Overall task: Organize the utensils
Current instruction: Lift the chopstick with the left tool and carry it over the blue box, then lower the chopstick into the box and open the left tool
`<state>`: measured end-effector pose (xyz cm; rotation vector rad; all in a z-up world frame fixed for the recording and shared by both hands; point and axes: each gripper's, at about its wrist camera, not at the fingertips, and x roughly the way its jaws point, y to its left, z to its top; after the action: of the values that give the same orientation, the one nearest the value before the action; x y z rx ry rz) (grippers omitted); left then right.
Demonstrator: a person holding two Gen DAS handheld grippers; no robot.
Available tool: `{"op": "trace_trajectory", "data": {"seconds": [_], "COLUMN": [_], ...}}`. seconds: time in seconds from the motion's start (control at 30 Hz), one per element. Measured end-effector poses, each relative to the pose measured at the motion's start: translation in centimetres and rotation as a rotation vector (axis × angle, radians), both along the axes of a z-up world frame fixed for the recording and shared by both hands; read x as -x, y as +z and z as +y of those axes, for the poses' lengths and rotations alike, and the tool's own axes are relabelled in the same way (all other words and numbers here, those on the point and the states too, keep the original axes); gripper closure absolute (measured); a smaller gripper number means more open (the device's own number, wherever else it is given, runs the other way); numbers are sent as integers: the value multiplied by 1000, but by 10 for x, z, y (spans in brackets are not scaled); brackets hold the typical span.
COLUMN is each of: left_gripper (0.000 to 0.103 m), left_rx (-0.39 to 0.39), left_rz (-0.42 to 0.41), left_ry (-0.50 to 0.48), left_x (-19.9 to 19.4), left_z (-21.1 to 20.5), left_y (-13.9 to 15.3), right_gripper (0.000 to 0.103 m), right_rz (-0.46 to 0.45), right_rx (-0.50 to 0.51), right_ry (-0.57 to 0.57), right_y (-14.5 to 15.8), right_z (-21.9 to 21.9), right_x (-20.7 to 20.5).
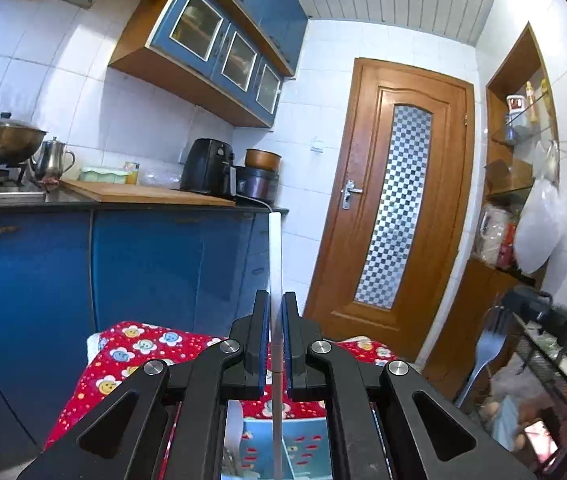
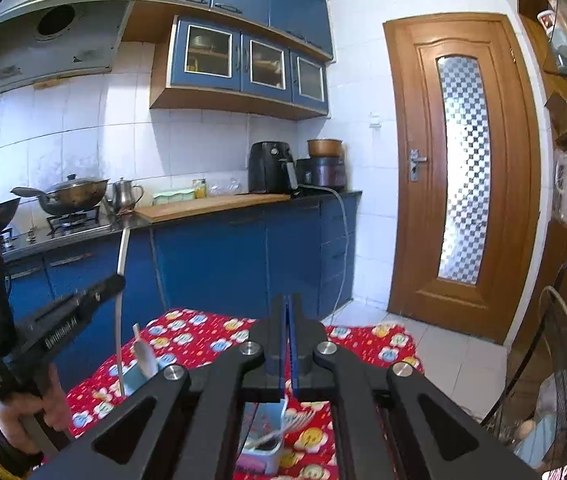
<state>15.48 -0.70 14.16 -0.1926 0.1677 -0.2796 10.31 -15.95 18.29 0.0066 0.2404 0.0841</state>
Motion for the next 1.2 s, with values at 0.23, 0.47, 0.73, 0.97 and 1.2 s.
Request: {"op": "trace_trajectory", "data": {"seconds": [0.23, 0.47, 0.73, 0.97, 1.2], "left_gripper": [97, 97, 97, 90, 90], "left_rx": [3, -16, -60, -91, -75], "left_rz": [-3, -36, 10, 43, 119], "left_ry": [13, 44, 41, -1, -37], "left_x": [-18, -22, -24, -16, -3], "left_z": [-2, -8, -16, -19, -14], "left_y": [-20, -37, -45, -40, -35], "right_gripper": [101, 101, 100, 99, 99], "right_rz": [29, 116, 203, 190, 150], "right_rx": [16, 14, 4, -64, -59], "right_ry": [-12, 11, 47, 110, 113], "right_y": [-8, -39, -64, -63, -45], "right_z": [3, 6, 10, 13, 18], "right_x": [-34, -55, -69, -67, -44]}}
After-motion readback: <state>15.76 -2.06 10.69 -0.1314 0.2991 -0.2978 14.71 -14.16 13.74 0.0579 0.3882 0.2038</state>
